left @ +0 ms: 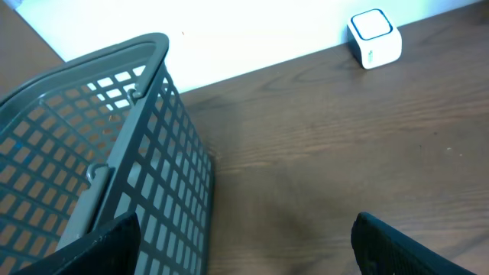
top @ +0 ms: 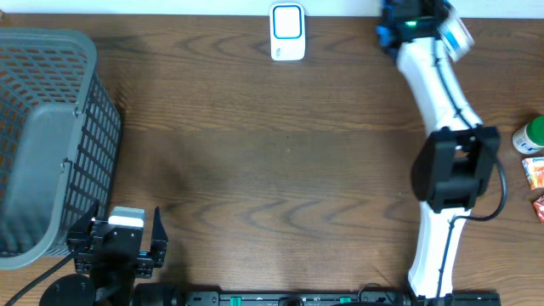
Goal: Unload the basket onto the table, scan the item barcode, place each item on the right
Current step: 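Carry the Panadol box to the right edge and release it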
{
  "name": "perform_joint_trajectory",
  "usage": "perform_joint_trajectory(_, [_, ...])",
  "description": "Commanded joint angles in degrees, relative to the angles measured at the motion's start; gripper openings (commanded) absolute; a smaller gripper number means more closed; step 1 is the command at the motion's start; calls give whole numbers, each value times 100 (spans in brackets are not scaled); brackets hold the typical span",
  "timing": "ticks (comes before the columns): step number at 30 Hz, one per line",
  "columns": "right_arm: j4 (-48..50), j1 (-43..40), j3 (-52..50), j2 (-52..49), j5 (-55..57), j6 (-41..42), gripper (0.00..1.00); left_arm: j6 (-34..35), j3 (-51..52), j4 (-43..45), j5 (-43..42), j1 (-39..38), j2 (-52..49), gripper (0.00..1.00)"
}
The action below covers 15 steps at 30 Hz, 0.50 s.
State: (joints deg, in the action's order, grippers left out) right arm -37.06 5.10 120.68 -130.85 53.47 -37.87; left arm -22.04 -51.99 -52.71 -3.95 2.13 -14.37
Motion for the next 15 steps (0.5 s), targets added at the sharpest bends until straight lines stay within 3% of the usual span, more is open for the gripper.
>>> perform_joint_trajectory(1, [-817, -599, -68, -105, -470, 2151, 15, 76, 2, 0, 9, -17, -11, 86])
perform_joint_trajectory(5, [-1598, -1314, -70, -107, -1432, 2931, 18, 76, 2, 0, 11, -17, -11, 86])
perform_joint_trajectory(10, [-1860, -2175, -92, -107, -2186, 3340, 28, 76, 2, 0, 11, -17, -11, 86])
perform_joint_trajectory(15, [-2164, -2935, -96, -107, -3248, 3751, 29, 76, 2, 0, 9, -17, -11, 86])
